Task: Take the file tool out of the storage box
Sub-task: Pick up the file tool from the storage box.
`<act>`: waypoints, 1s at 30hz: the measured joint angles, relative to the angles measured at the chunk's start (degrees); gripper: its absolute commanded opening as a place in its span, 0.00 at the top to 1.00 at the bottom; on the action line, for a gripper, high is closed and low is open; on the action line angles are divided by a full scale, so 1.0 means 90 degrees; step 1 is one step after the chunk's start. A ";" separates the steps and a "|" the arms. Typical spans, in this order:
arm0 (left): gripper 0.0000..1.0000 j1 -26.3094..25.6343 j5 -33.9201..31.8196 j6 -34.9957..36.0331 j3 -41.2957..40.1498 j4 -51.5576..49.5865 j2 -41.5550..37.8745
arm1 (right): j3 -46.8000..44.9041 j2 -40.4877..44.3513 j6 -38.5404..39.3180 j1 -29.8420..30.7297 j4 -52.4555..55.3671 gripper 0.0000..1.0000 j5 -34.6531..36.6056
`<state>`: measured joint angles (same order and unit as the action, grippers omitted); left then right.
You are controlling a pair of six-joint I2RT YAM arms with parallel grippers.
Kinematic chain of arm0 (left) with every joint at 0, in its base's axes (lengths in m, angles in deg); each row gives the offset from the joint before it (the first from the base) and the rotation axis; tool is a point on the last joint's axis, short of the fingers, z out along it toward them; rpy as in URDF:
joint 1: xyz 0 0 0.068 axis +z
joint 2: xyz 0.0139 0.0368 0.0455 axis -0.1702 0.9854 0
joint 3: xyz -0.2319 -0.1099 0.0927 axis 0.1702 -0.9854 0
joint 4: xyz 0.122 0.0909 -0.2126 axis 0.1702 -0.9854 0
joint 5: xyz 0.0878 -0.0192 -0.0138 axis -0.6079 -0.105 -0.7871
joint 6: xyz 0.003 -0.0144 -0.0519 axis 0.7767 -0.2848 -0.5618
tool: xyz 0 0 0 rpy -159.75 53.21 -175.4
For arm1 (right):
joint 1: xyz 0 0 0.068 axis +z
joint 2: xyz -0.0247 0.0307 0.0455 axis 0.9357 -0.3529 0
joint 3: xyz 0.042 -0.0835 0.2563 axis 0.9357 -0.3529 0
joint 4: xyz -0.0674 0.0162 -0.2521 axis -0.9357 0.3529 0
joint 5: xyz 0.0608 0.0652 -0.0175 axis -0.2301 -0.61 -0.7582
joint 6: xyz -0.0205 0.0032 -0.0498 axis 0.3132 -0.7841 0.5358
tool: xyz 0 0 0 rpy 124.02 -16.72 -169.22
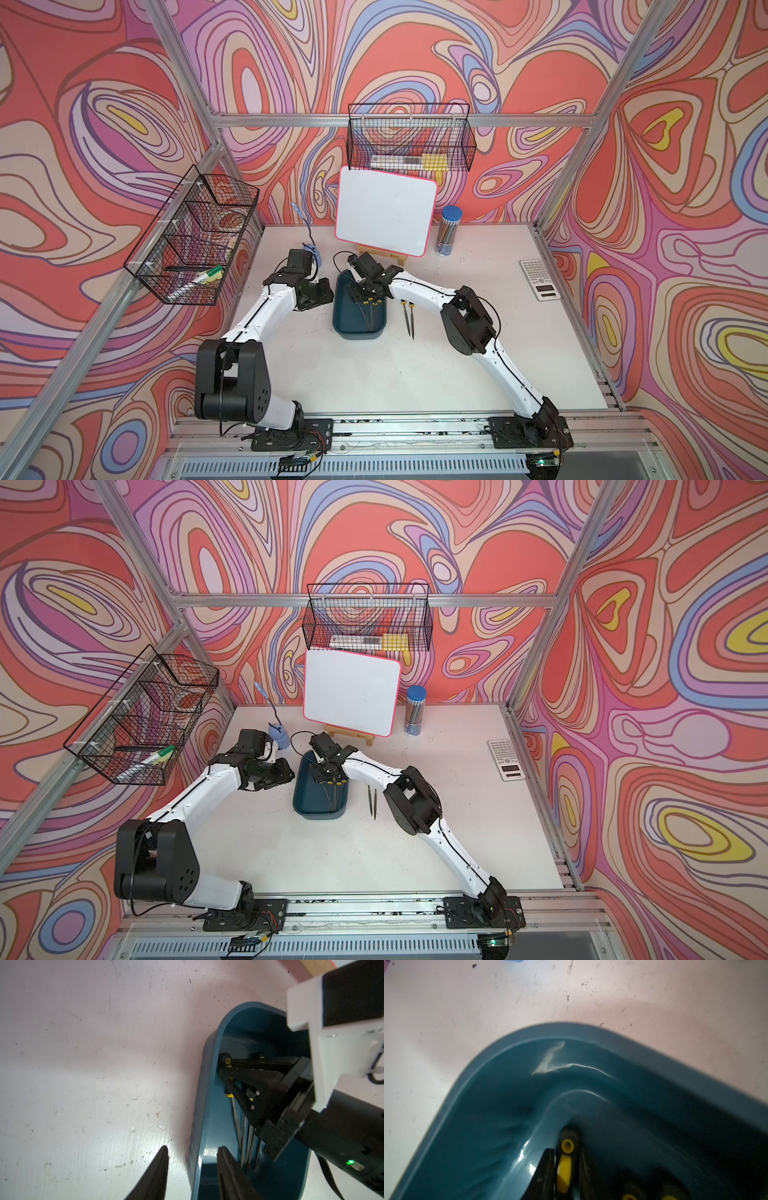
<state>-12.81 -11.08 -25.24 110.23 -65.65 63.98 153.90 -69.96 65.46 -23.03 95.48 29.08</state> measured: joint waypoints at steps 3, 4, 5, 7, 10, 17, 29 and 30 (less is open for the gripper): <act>0.56 0.0000 -0.0049 0.0073 0.0039 -0.0121 0.0000 | -0.0019 0.0000 -0.0141 0.0002 -0.0092 0.89 -0.0041; 0.56 0.0000 -0.0056 0.0095 0.0049 -0.0148 0.0000 | -0.0058 0.0005 -0.0199 0.0002 -0.0160 0.89 -0.0066; 0.56 0.0000 -0.0073 0.0107 0.0058 -0.0170 0.0000 | -0.0168 0.0039 -0.0265 0.0000 -0.0318 0.89 -0.0117; 0.56 0.0000 -0.0090 0.0124 0.0070 -0.0214 0.0000 | -0.0544 0.0197 -0.0454 0.0000 -0.0690 0.89 -0.0243; 0.56 0.0000 -0.0083 0.0146 0.0075 -0.0236 0.0000 | -0.1239 0.0588 -0.0784 -0.0012 -0.1246 0.89 -0.0461; 0.56 -0.0005 0.0153 0.0160 0.0078 -0.0231 0.0007 | -0.2436 0.1945 -0.1440 -0.0270 -0.2545 0.90 -0.0658; 0.62 -0.0289 0.0289 0.0209 0.0753 -0.0172 0.1020 | -0.5003 0.4721 -0.1294 -0.1304 -0.2907 0.90 0.0537; 0.62 -0.0313 0.0274 0.0211 0.0826 -0.0177 0.1129 | -0.5214 0.4818 -0.1246 -0.1341 -0.2846 0.91 0.0631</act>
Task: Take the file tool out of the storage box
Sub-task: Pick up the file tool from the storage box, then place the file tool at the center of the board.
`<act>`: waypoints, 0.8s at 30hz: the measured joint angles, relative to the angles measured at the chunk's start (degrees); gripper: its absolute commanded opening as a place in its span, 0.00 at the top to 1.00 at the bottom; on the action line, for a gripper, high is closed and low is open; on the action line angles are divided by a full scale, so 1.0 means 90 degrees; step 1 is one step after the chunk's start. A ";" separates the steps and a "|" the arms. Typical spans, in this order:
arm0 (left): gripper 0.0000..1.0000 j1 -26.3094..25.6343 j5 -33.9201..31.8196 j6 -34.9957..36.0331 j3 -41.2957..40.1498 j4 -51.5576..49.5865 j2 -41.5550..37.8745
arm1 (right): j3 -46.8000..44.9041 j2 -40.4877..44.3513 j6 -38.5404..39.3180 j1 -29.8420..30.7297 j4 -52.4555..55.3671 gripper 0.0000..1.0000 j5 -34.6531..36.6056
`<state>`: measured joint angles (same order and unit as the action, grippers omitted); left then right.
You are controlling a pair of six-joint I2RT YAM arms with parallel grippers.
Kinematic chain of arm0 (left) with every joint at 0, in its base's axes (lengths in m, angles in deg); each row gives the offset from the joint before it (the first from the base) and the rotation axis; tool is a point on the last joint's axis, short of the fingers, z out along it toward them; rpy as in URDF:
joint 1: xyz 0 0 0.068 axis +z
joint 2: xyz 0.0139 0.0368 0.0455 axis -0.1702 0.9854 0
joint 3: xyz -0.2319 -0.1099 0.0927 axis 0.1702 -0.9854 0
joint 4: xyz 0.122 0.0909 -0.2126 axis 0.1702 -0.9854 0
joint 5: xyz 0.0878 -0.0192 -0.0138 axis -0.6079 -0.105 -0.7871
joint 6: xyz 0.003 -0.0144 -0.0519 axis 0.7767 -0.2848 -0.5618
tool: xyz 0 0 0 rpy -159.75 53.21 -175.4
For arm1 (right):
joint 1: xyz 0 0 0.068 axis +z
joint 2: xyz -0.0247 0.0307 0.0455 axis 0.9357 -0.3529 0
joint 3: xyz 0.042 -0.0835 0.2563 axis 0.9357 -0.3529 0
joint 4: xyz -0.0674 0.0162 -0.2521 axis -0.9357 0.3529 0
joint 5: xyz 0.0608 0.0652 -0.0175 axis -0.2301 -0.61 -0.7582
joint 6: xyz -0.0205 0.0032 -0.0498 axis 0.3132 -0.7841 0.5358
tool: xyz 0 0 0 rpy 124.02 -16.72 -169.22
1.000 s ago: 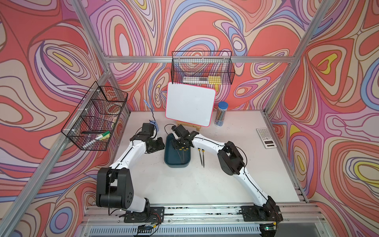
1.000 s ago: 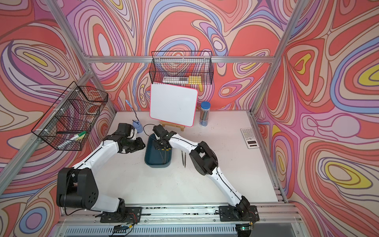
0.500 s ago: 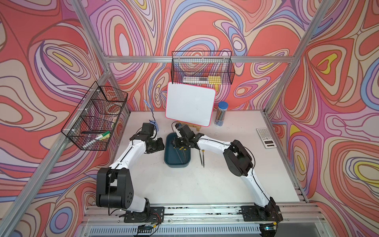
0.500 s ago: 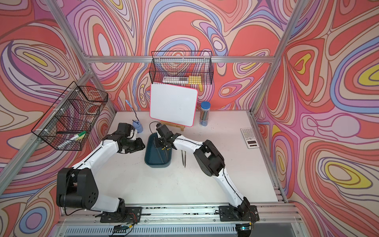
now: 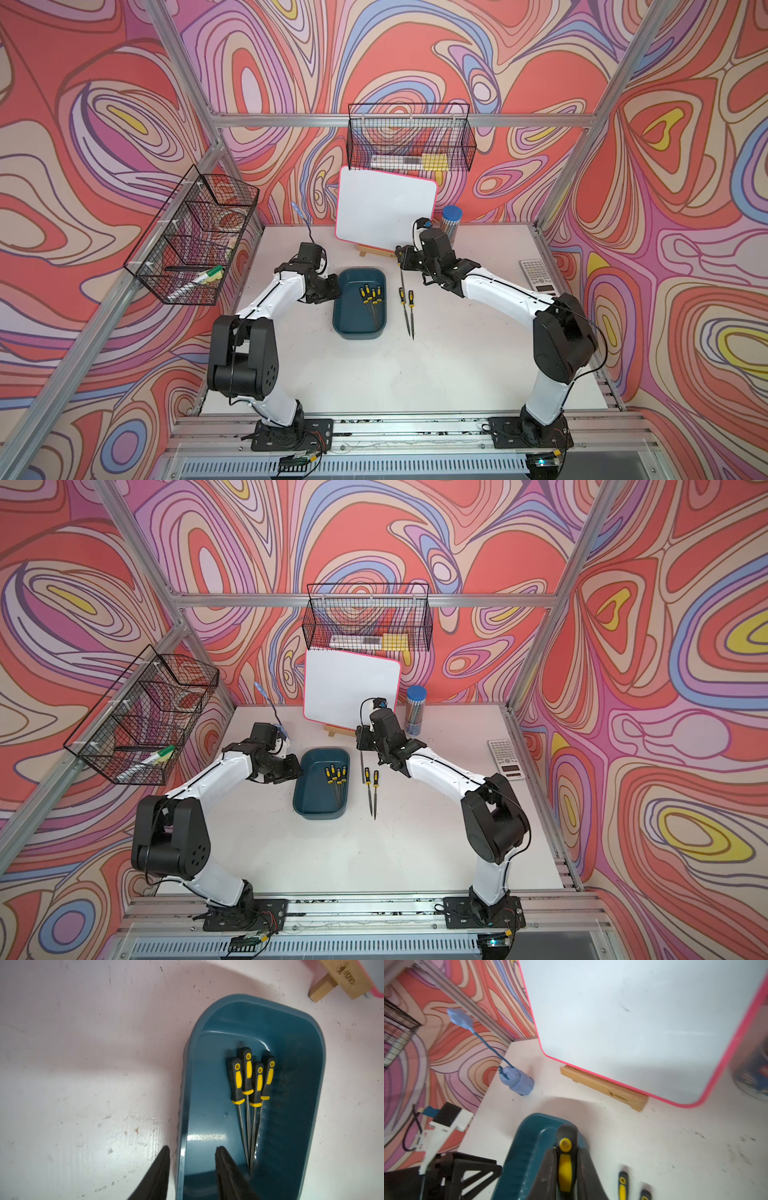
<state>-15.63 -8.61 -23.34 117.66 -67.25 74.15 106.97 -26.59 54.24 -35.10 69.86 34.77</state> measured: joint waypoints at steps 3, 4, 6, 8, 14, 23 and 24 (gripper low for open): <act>0.68 -0.0090 -0.0080 0.0007 0.0187 0.0005 0.0306 | -0.0593 0.0138 0.0104 -0.0066 0.0284 0.91 0.0228; 0.70 -0.0112 -0.0117 0.0007 0.0204 0.0019 0.0379 | -0.0782 0.0143 0.0124 -0.0078 0.0393 0.92 0.0287; 0.73 -0.0136 -0.0160 0.0005 0.0204 0.0024 0.0449 | -0.1088 0.0143 0.0136 -0.0083 0.0556 0.92 0.0369; 0.77 -0.0146 -0.0219 0.0005 0.0202 0.0027 0.0466 | -0.1362 0.0141 0.0107 -0.0083 0.0707 0.92 0.0452; 0.84 -0.0148 -0.0362 0.0002 0.0119 0.0041 0.0464 | -0.1603 0.0022 -0.0063 -0.0083 0.0651 0.92 0.0568; 0.84 -0.0153 -0.0515 0.0078 -0.0029 0.0027 0.0369 | -0.1603 -0.0527 -0.0199 -0.0085 0.0430 0.92 0.0648; 0.84 -0.0153 -0.0525 0.0095 -0.0044 0.0024 0.0350 | -0.1603 -0.0561 -0.0204 -0.0085 0.0403 0.92 0.0653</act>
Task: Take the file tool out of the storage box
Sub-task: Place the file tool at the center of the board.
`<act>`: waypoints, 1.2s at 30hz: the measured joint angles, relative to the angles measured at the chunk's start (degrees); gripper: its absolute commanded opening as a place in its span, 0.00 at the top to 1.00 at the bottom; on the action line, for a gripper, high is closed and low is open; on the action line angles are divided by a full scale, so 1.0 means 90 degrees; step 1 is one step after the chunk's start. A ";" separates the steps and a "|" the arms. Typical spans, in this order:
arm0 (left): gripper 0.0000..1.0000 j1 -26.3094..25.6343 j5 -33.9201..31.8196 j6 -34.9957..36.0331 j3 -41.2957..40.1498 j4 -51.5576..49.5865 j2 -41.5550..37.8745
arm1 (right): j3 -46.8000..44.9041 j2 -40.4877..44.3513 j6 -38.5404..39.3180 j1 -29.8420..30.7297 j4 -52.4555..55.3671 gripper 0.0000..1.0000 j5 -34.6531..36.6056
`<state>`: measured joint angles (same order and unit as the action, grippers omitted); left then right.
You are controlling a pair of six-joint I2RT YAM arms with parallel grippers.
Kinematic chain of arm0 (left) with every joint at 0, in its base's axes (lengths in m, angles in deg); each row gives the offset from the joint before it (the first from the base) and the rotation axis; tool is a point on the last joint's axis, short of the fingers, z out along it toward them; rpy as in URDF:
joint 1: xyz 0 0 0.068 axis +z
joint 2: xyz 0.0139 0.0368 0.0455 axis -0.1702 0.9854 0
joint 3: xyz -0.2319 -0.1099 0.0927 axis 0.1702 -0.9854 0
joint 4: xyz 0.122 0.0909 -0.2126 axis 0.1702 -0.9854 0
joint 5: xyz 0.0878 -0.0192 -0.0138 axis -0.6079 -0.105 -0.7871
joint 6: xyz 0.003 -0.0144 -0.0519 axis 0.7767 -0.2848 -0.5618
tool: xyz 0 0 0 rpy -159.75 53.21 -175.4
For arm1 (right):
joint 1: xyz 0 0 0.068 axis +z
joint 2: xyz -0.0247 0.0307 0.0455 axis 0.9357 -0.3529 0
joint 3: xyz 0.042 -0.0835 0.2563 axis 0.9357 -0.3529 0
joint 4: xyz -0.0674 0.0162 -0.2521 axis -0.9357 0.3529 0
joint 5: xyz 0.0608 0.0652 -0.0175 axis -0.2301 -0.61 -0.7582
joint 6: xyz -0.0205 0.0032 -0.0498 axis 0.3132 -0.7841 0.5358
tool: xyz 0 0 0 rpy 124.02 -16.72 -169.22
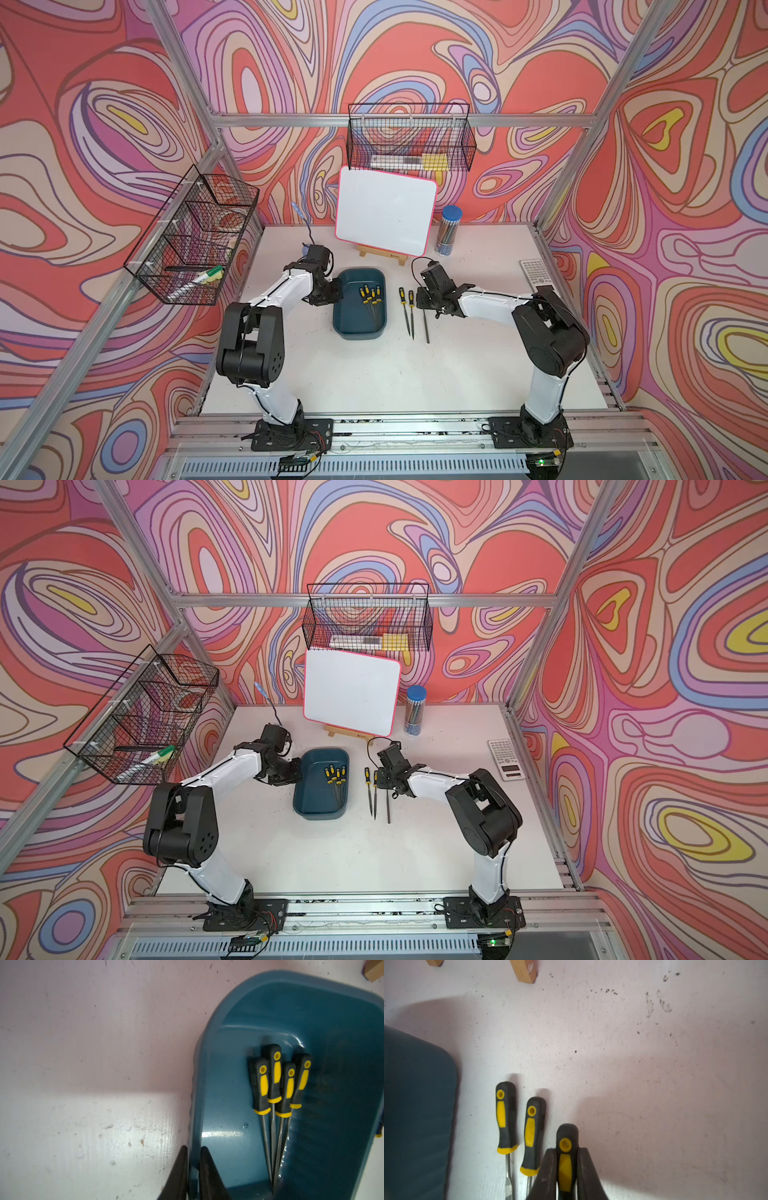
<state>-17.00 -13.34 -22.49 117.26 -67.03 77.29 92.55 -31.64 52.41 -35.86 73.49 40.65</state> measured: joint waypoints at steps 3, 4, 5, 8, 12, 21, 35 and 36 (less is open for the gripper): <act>0.84 0.0000 -0.0036 0.0027 -0.0041 0.0002 -0.0063 | 0.0007 -0.0092 -0.0027 0.0000 -0.0036 0.92 0.0017; 0.84 0.0000 -0.0041 0.0029 -0.0053 0.0000 -0.0078 | 0.0012 -0.0124 -0.0036 -0.0002 -0.0041 0.92 0.0019; 0.84 0.0000 -0.0056 0.0049 -0.0066 0.0002 -0.0100 | 0.0019 -0.0146 -0.0049 -0.0002 -0.0041 0.92 0.0022; 0.84 0.0000 -0.0080 0.0100 -0.0070 0.0000 -0.0121 | 0.0070 -0.0209 -0.0083 -0.0002 -0.0053 0.92 0.0036; 0.86 0.0000 -0.0083 0.0168 -0.0073 -0.0002 -0.0121 | 0.0112 -0.0272 -0.0124 -0.0002 -0.0148 0.90 0.0075; 0.87 0.0000 -0.0131 0.0311 -0.0073 -0.0005 -0.0121 | 0.0243 -0.0427 -0.0189 -0.0002 -0.0177 0.89 0.0185; 0.87 0.0000 -0.0158 0.0338 -0.0172 -0.0002 -0.0219 | 0.0522 -0.0612 -0.0214 -0.0002 -0.0126 0.59 0.0287; 0.87 0.0000 -0.0158 0.0338 -0.0172 -0.0002 -0.0219 | 0.0525 -0.0610 -0.0187 -0.0002 -0.0100 0.58 0.0313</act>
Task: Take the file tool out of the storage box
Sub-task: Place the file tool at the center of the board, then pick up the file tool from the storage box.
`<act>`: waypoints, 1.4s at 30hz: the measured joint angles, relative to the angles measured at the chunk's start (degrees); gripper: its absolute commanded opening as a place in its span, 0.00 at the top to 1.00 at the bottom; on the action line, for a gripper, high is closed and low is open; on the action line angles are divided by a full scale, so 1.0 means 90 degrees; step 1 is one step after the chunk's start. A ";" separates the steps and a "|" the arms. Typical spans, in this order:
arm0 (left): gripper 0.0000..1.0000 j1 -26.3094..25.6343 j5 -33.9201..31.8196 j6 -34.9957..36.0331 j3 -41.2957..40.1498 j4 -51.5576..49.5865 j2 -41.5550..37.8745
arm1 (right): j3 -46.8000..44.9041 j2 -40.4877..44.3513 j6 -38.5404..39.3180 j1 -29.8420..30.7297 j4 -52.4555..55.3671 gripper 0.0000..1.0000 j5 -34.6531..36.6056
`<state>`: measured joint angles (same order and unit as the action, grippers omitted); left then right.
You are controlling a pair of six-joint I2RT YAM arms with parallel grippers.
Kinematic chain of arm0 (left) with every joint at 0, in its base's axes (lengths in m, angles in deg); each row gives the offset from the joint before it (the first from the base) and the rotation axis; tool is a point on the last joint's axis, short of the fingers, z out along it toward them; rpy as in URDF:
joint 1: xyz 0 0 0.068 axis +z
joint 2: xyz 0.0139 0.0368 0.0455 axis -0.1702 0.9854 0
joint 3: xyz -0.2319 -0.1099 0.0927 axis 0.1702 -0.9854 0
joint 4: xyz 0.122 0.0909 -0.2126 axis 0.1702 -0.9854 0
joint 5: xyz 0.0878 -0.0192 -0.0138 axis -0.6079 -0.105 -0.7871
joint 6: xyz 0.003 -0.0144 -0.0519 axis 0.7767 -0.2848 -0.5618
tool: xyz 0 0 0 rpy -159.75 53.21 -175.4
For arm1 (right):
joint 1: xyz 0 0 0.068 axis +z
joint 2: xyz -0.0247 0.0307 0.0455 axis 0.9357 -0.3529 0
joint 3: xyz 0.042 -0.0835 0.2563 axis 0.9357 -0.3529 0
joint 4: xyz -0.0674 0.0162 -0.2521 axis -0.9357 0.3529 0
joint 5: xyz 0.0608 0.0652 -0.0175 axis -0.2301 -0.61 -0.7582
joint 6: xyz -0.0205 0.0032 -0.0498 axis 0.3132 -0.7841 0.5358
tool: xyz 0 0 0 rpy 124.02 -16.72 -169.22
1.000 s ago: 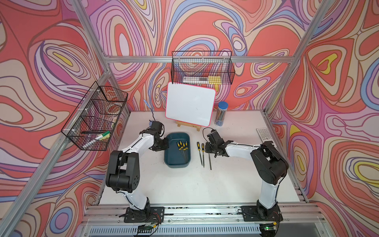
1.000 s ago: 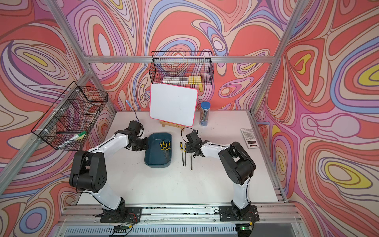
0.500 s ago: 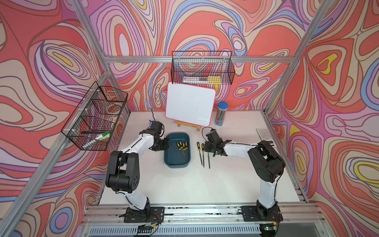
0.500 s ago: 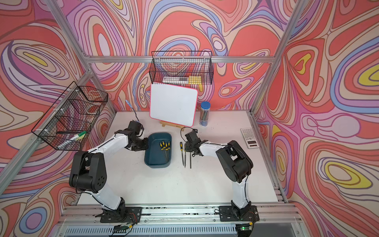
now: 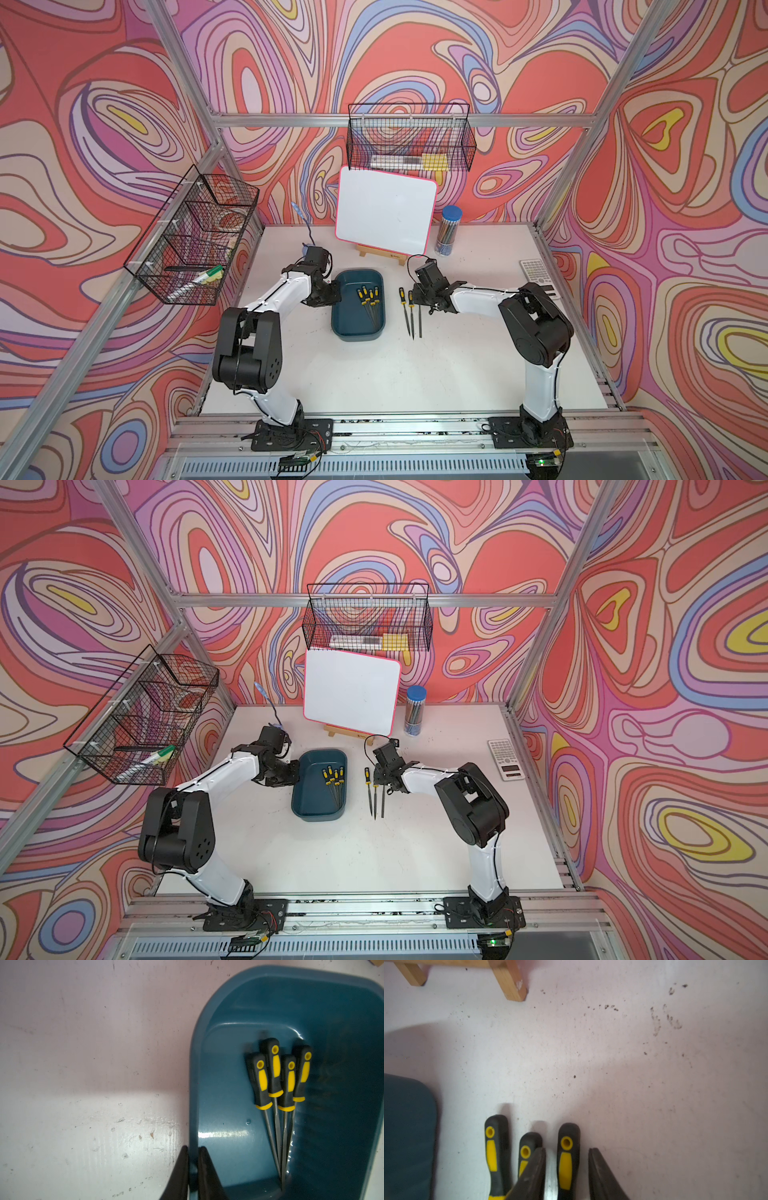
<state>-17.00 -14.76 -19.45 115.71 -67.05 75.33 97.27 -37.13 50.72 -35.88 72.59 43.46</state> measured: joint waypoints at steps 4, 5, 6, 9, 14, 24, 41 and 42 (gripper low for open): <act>0.88 0.0000 0.0005 0.0022 0.0000 0.0000 -0.0002 | 0.0182 0.0104 0.0170 0.0000 0.0245 0.57 0.0068; 0.89 0.0000 0.0005 0.0029 0.0000 0.0000 -0.0007 | 0.0282 0.0153 0.0243 0.0010 0.0311 0.57 0.0078; 0.90 0.0000 0.0005 0.0051 0.0000 -0.0002 -0.0012 | 0.0418 0.0209 0.0338 0.0027 0.0374 0.57 0.0090; 0.92 0.0000 -0.0002 0.0119 0.0000 -0.0005 -0.0036 | 0.0964 0.0287 0.0668 0.0148 0.0481 0.57 0.0053; 0.97 0.0000 -0.0041 0.0138 -0.0005 -0.0051 -0.0097 | 0.2113 0.0211 0.1161 0.0685 0.0573 0.57 -0.0449; 1.00 0.0000 -0.0017 0.0143 -0.0204 -0.0051 -0.0299 | 0.4092 -0.1455 0.1372 0.1474 0.1236 0.58 -0.1438; 1.00 0.0000 0.0080 0.0187 -0.0350 -0.0066 -0.0486 | 0.4510 -0.2159 0.1214 0.1503 0.2200 0.60 -0.1676; 1.00 0.0000 0.0083 0.0187 -0.0352 -0.0066 -0.0488 | 0.4537 -0.2191 0.1214 0.1506 0.2217 0.60 -0.1688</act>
<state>-17.00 -14.01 -17.77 112.54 -67.64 70.93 138.10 -56.84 61.65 -22.33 92.55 28.27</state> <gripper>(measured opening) 0.117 0.404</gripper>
